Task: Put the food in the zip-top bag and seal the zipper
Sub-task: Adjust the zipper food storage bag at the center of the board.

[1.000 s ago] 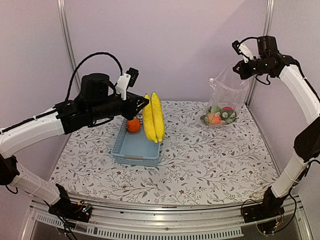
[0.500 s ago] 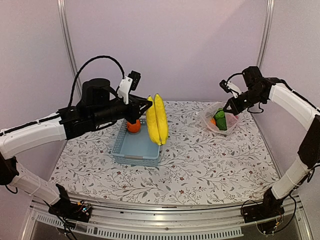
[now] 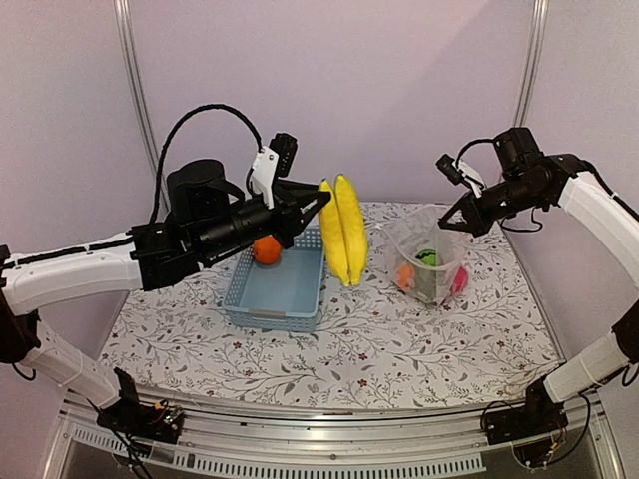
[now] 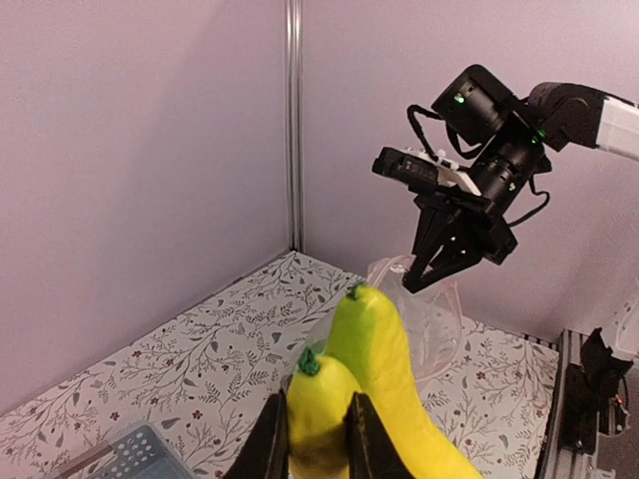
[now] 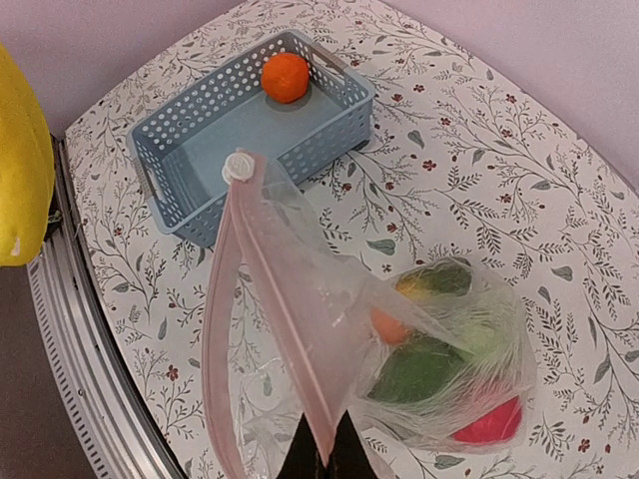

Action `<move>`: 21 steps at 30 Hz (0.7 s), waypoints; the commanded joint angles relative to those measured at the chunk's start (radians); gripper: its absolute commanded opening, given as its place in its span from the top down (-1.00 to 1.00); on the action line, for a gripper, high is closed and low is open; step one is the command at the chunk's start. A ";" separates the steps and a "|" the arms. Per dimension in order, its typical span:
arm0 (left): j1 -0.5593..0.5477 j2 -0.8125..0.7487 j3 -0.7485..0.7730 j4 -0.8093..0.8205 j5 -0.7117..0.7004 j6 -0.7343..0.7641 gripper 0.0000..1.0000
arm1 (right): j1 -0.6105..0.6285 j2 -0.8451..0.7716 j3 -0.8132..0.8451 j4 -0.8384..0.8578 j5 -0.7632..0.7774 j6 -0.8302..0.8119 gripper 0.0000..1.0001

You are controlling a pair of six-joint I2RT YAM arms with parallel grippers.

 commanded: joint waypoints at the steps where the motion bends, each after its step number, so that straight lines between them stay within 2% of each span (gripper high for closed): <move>1: -0.075 0.057 0.032 0.162 -0.029 0.134 1.00 | 0.017 -0.011 0.029 -0.066 -0.084 -0.023 1.00; 9: -0.176 0.198 0.107 0.338 -0.089 0.372 1.00 | 0.036 -0.024 0.053 -0.129 -0.126 -0.042 1.00; 21: -0.229 0.372 0.166 0.679 -0.139 0.682 1.00 | 0.041 -0.041 0.064 -0.198 -0.184 -0.066 1.00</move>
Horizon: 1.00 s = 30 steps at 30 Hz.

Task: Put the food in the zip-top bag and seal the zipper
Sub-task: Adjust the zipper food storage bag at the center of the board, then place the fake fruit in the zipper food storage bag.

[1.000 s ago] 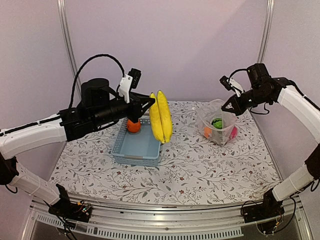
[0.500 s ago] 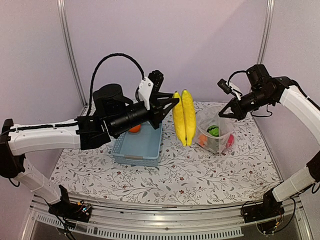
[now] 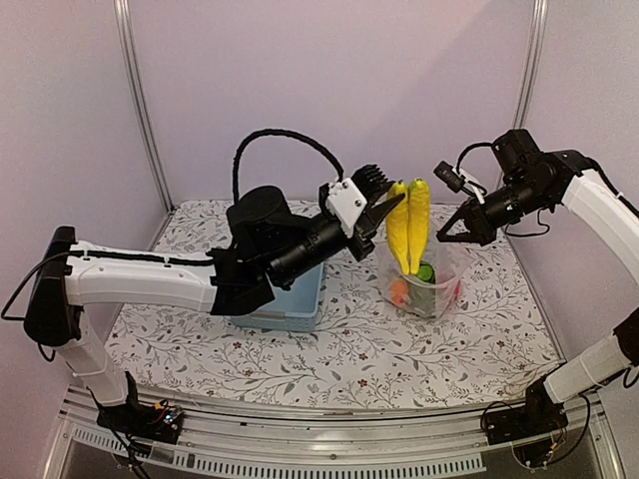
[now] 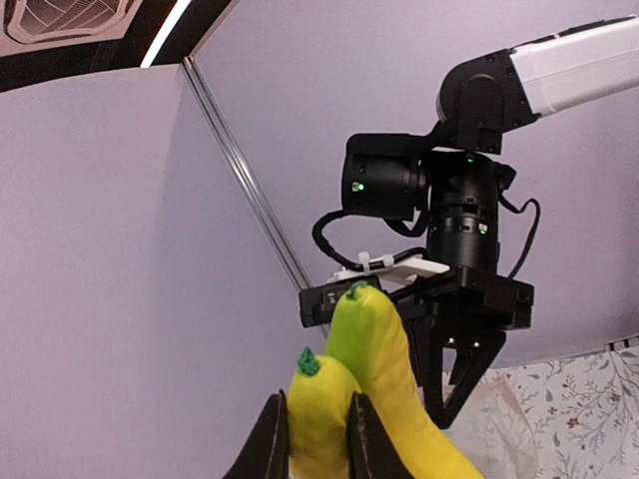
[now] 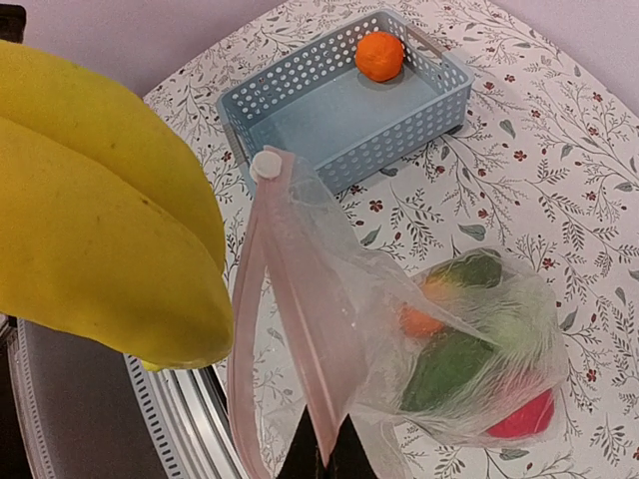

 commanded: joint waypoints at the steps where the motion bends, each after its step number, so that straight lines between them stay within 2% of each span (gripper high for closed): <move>1: -0.019 0.066 0.042 0.219 -0.034 0.160 1.00 | 0.007 -0.026 0.030 -0.034 -0.045 -0.015 1.00; 17: -0.058 0.315 -0.011 0.673 -0.063 0.490 1.00 | 0.007 -0.011 0.092 -0.048 -0.032 -0.002 1.00; 19: -0.063 0.352 -0.014 0.759 -0.085 0.510 1.00 | 0.007 -0.012 0.090 -0.041 -0.011 0.002 1.00; 23: -0.071 0.403 -0.019 0.823 -0.125 0.516 1.00 | 0.007 -0.012 0.090 -0.029 0.014 0.013 1.00; 25: -0.074 0.418 -0.017 0.831 -0.148 0.490 0.70 | 0.006 -0.011 0.090 -0.025 0.017 0.016 1.00; 28: -0.085 0.432 -0.005 0.823 -0.176 0.485 0.06 | 0.007 -0.006 0.093 -0.019 0.027 0.021 1.00; 30: -0.093 0.434 0.001 0.829 -0.196 0.497 -0.15 | 0.006 -0.002 0.095 -0.014 0.035 0.026 1.00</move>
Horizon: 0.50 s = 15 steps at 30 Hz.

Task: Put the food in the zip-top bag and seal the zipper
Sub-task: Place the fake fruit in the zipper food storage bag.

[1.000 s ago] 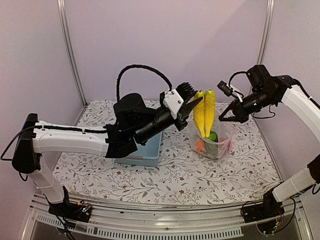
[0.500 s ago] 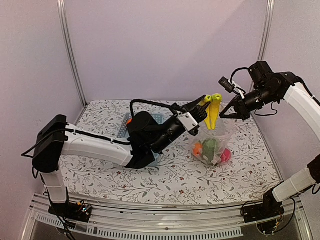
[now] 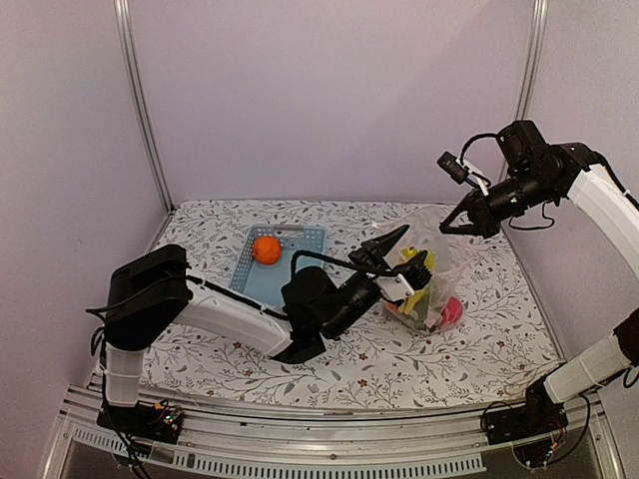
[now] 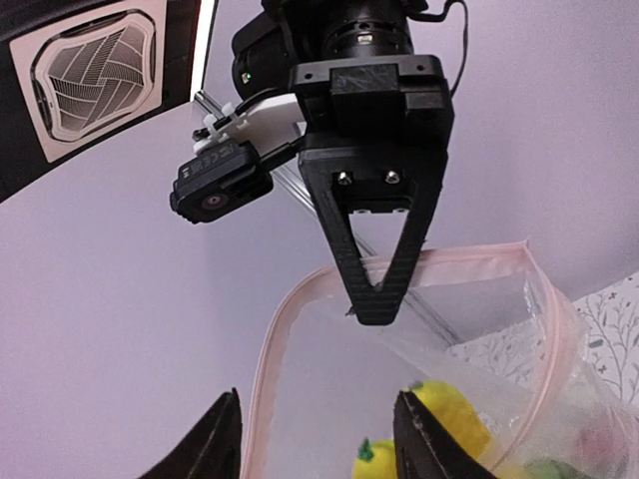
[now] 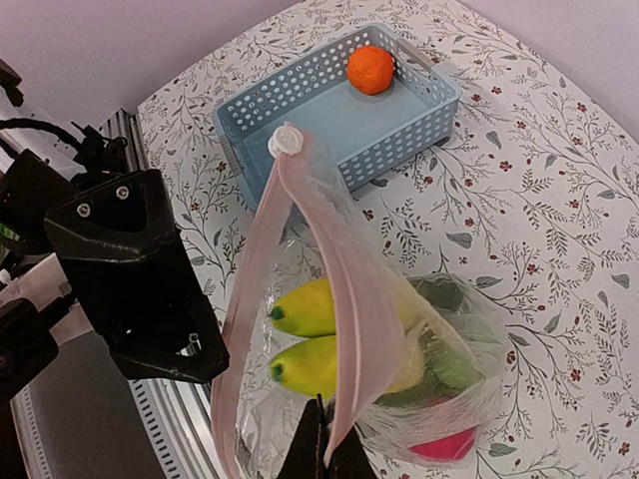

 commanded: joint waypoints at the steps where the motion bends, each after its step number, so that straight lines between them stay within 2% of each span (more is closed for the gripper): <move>1: -0.035 0.006 0.012 0.237 -0.067 0.014 -0.22 | 0.005 0.001 0.029 0.024 0.027 0.017 1.00; 4: -0.040 -0.021 0.008 0.224 -0.080 0.005 -0.38 | 0.006 0.005 0.026 0.031 0.031 0.023 1.00; 9: -0.068 -0.145 -0.016 0.113 -0.118 -0.074 -0.47 | 0.005 0.008 0.019 0.038 0.044 0.022 1.00; 12: -0.072 -0.292 -0.053 -0.119 -0.107 -0.262 -0.46 | 0.006 0.005 0.012 0.046 0.057 0.023 1.00; 15: -0.048 -0.429 -0.031 -0.522 -0.001 -0.528 -0.41 | 0.006 0.006 0.018 0.050 0.070 0.022 1.00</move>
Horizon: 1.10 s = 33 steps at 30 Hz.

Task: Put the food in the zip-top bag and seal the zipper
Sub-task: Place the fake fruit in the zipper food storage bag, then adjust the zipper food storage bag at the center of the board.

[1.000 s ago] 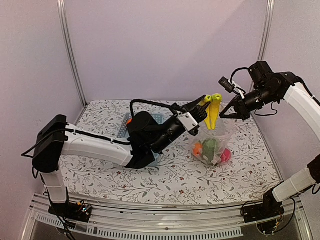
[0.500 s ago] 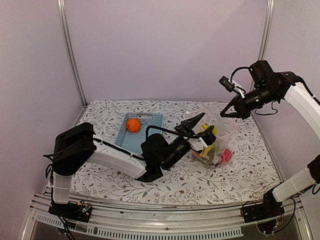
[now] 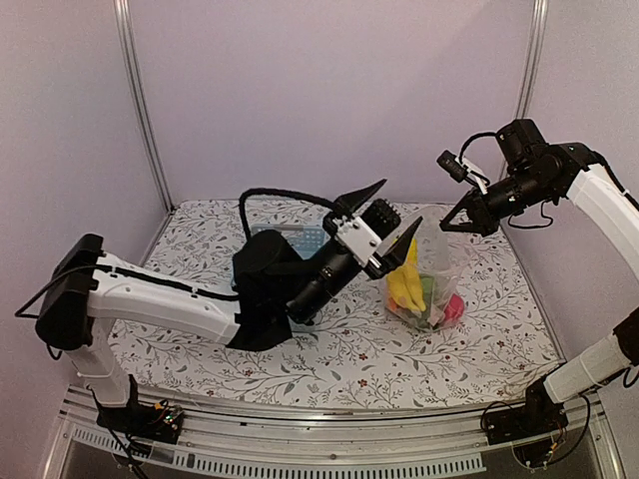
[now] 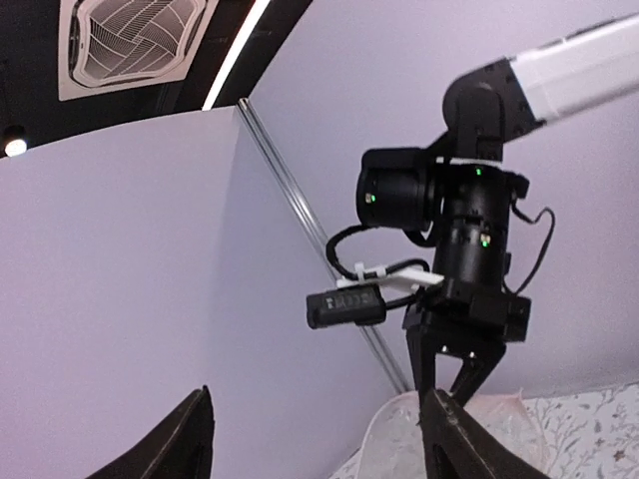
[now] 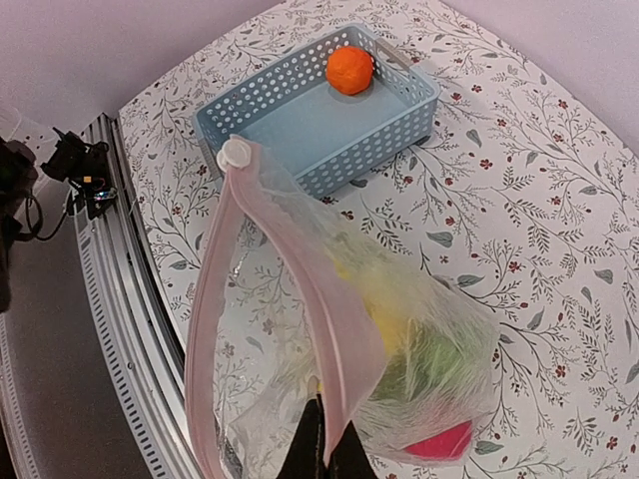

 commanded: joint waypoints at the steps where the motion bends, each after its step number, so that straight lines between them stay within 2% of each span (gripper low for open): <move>1: 0.021 -0.217 0.042 -0.511 0.111 -0.453 -0.36 | 0.005 0.003 0.021 0.030 0.030 0.004 1.00; 3: 0.033 -0.251 0.075 -0.688 0.174 -0.553 -0.30 | 0.005 0.005 0.032 0.037 0.045 0.003 1.00; 5: 0.034 -0.271 0.093 -0.825 0.270 -0.562 -0.27 | 0.005 0.008 0.038 0.044 0.059 0.003 1.00; 8: 0.040 -0.249 0.183 -1.044 0.357 -0.513 -0.25 | 0.006 0.014 0.039 0.046 0.063 -0.005 1.00; 10: 0.060 -0.201 0.284 -1.279 0.399 -0.481 -0.26 | 0.006 0.025 0.039 0.043 0.057 -0.011 1.00; 13: 0.094 -0.132 0.381 -1.441 0.477 -0.428 -0.33 | 0.006 0.025 0.027 0.043 0.048 -0.013 1.00; 19: 0.116 -0.037 0.464 -1.527 0.460 -0.354 -0.41 | 0.009 -0.008 -0.019 0.032 0.005 -0.023 1.00; 25: 0.116 0.010 0.487 -1.485 0.393 -0.322 -0.46 | 0.021 -0.029 -0.047 0.013 -0.019 -0.040 1.00; 33: 0.114 0.058 0.531 -1.477 0.375 -0.249 -0.29 | 0.027 -0.040 -0.058 0.005 -0.023 -0.045 1.00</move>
